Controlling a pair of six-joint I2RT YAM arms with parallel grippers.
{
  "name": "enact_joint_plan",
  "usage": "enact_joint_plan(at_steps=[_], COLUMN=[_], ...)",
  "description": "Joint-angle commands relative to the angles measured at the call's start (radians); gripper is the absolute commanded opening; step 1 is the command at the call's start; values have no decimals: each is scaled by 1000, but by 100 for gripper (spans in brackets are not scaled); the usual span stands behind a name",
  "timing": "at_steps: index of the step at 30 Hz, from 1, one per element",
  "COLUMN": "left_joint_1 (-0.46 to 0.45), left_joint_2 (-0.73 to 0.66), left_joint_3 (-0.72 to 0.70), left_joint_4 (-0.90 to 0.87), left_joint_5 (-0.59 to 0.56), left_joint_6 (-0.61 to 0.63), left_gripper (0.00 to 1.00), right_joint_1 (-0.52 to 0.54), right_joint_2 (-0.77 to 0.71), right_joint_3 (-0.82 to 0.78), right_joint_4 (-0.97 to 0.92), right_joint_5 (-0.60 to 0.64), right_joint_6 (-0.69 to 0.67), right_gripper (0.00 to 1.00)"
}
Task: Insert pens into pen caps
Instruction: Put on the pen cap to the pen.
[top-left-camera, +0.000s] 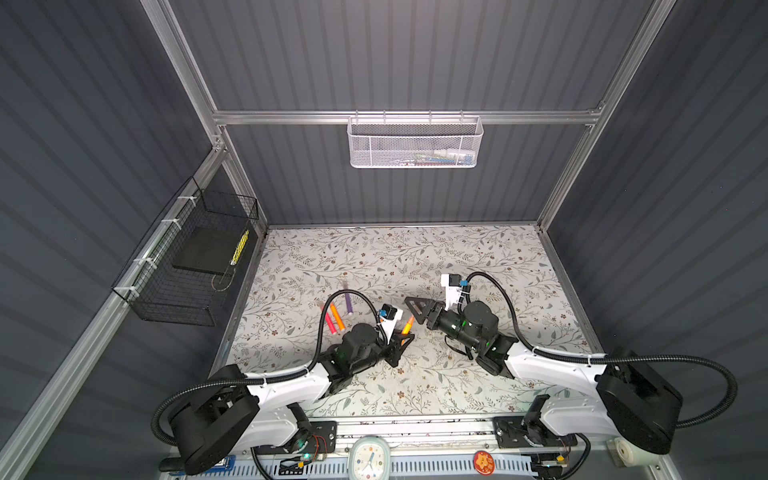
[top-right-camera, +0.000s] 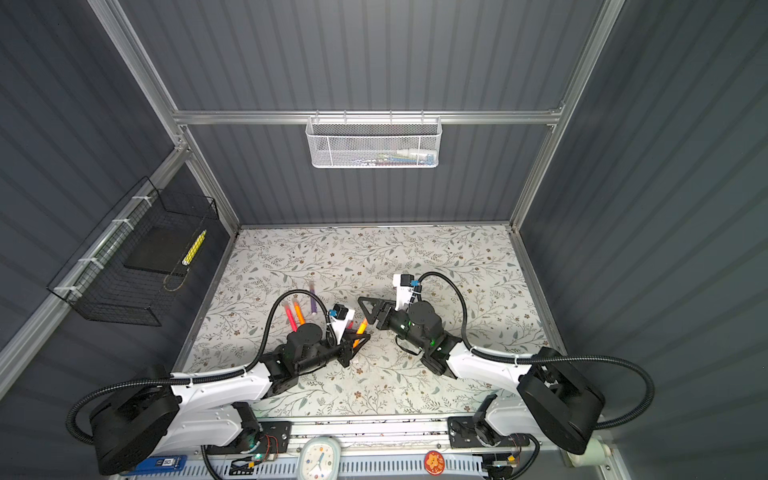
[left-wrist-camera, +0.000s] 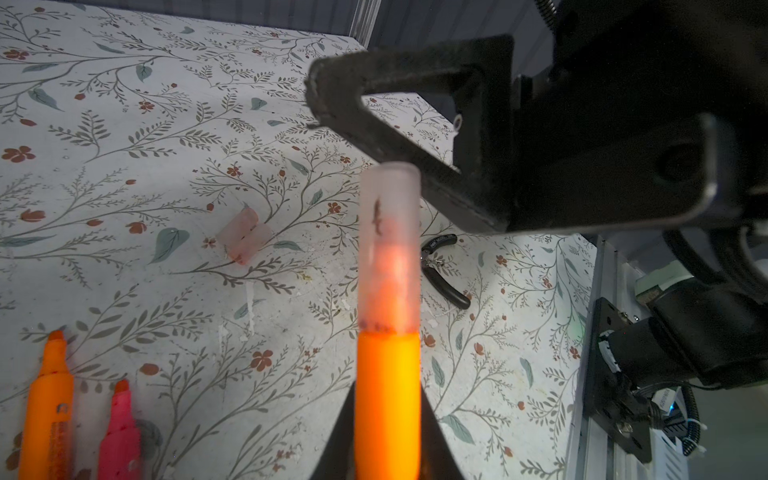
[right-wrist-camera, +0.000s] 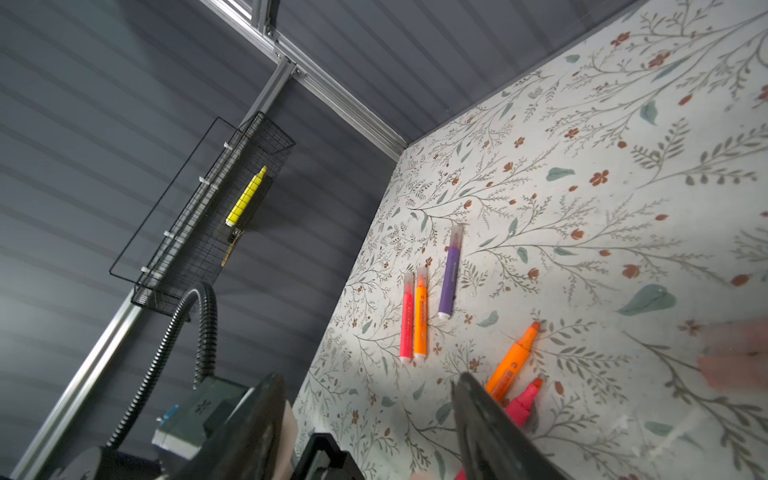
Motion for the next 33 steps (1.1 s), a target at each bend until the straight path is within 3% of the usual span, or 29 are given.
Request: enact_joint_plan(at_steps=[1,5,10,17,24,33], left_joint_1=[0,1,0,1,0,0], left_joint_2=[1,-11,-24,-37,-48,-54], left_joint_3=[27,25,26,28,27,23], left_joint_4=[22,19,15,10,6,9], left_joint_5=[13,13,14,18,21,22], left_joint_6=[19,18,11,4,4,1], left_gripper=[0,0,0,0,0,0], right_joint_1=[4,11,22,39,49,57], right_joint_2=[4,7,8,7,-4,-3], right_joint_3=[23,29,32,44,46,47], right_joint_4=[-7,-18,-38,-73,-87,-93], right_joint_5=[-1,2,18,42,63,76], right_joint_6=[-7,-13,-23,-40,-50,-56], right_gripper=[53,39,32,8,0,0])
